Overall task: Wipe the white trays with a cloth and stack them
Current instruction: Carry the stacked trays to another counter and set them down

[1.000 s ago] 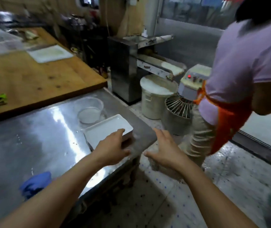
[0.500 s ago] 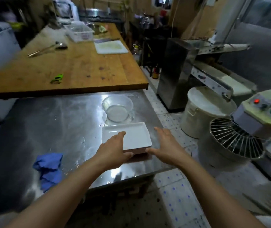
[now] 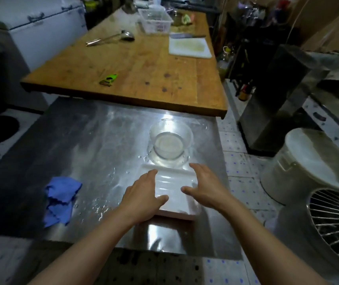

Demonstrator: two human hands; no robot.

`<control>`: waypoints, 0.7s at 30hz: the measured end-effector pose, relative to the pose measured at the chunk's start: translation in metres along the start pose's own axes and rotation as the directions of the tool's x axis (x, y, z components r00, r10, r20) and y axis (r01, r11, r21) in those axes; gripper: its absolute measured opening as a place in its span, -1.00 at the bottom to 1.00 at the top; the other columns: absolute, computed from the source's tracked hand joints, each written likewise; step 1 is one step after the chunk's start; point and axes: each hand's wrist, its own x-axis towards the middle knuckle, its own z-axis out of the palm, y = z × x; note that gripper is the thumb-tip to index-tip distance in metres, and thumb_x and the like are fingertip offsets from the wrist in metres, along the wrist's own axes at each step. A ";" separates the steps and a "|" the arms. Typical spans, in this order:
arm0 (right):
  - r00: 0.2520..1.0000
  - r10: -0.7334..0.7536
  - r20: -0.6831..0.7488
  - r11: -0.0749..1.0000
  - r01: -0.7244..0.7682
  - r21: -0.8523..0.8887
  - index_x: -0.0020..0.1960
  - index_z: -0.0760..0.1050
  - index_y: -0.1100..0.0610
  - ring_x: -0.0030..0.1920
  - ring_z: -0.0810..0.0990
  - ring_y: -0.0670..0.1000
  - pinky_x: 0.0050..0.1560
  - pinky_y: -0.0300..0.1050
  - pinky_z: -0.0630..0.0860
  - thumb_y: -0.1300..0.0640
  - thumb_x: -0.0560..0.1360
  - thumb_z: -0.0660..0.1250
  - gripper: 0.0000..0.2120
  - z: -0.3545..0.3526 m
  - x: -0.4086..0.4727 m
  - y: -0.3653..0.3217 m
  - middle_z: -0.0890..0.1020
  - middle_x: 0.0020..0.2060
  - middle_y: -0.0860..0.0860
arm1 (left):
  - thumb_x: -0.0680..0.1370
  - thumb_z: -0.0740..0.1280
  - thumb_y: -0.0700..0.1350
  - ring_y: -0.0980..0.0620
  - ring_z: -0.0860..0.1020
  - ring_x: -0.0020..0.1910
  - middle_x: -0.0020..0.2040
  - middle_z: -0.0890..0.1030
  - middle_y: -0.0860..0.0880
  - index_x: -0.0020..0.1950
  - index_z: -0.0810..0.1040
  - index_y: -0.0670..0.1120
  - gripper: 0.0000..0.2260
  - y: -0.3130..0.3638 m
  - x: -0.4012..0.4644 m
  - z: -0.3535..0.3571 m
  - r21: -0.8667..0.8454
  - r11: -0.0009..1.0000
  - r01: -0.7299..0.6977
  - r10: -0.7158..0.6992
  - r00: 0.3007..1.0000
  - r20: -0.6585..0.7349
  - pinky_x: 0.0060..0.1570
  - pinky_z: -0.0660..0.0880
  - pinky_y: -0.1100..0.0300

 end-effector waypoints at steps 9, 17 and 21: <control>0.958 -0.239 0.158 0.970 0.243 -0.004 0.45 0.24 0.07 0.33 0.38 0.09 0.29 -0.05 0.33 -0.05 0.46 0.36 -0.38 0.009 0.065 0.025 0.33 0.41 0.05 | 0.47 0.37 0.08 -0.08 0.35 0.30 0.34 0.34 -0.08 0.45 0.17 -0.03 -0.36 0.020 -0.012 0.048 -0.212 0.902 0.377 -0.424 0.866 -0.265 0.25 0.38 -0.02; 0.891 -0.299 0.342 0.949 0.317 0.004 0.28 0.42 0.14 0.23 0.46 0.16 0.20 0.02 0.38 0.05 0.58 0.14 -0.68 0.016 0.107 0.028 0.51 0.25 0.15 | 0.47 0.37 0.08 -0.18 0.36 0.30 0.35 0.31 -0.19 0.35 0.11 -0.16 -0.36 0.039 -0.014 0.088 -0.574 0.520 0.633 -0.824 0.547 -0.144 0.25 0.35 -0.02; 0.877 -0.310 0.367 0.922 0.371 -0.108 -0.24 0.32 0.09 -0.09 0.47 0.15 -0.13 -0.05 0.34 0.05 0.58 0.09 -0.75 0.025 0.118 0.033 0.58 -0.08 0.16 | 0.50 0.34 0.05 -0.19 0.46 0.23 0.30 0.44 -0.19 0.32 0.15 -0.22 -0.42 0.041 0.002 0.109 -0.757 0.291 0.585 -0.865 0.499 0.054 0.22 0.43 0.01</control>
